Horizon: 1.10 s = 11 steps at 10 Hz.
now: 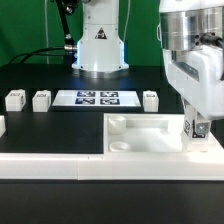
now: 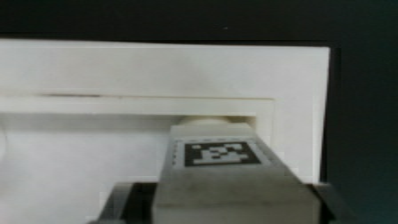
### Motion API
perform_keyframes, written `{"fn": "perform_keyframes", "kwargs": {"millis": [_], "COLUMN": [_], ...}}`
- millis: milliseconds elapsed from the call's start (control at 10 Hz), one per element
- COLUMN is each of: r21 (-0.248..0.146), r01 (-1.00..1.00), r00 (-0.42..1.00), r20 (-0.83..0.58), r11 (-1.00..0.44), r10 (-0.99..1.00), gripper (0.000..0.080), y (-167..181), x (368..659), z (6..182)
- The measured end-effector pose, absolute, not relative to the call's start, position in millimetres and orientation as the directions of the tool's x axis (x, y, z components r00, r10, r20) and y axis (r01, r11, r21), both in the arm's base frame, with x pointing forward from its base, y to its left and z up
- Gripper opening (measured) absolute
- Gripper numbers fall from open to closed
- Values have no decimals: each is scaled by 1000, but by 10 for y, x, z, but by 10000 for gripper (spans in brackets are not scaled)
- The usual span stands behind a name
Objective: Assemble square table
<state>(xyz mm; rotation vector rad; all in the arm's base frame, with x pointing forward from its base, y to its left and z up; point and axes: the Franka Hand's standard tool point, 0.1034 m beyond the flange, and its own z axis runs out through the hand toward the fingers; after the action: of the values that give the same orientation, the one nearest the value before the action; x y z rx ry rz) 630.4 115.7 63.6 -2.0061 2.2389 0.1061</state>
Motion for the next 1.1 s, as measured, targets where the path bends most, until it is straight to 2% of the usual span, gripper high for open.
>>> {"fn": "perform_keyframes", "kwargs": {"millis": [200, 400, 700, 800, 900, 1100], "r21": [-8, 2, 1, 1, 1, 1], "r01": [-955, -934, -937, -938, -939, -941], "r00": [-290, -352, -344, -342, -338, -333], "r20": [-175, -174, -169, -168, -168, -167], "r11": [296, 357, 349, 347, 343, 338], "r10": [-941, -920, -924, -925, -926, -928], "gripper": [290, 290, 290, 519, 609, 638], "y": [1158, 1167, 1170, 1172, 1174, 1179], "x": [6307, 6309, 6300, 6297, 6295, 6291], "z": [637, 641, 626, 621, 617, 610]}}
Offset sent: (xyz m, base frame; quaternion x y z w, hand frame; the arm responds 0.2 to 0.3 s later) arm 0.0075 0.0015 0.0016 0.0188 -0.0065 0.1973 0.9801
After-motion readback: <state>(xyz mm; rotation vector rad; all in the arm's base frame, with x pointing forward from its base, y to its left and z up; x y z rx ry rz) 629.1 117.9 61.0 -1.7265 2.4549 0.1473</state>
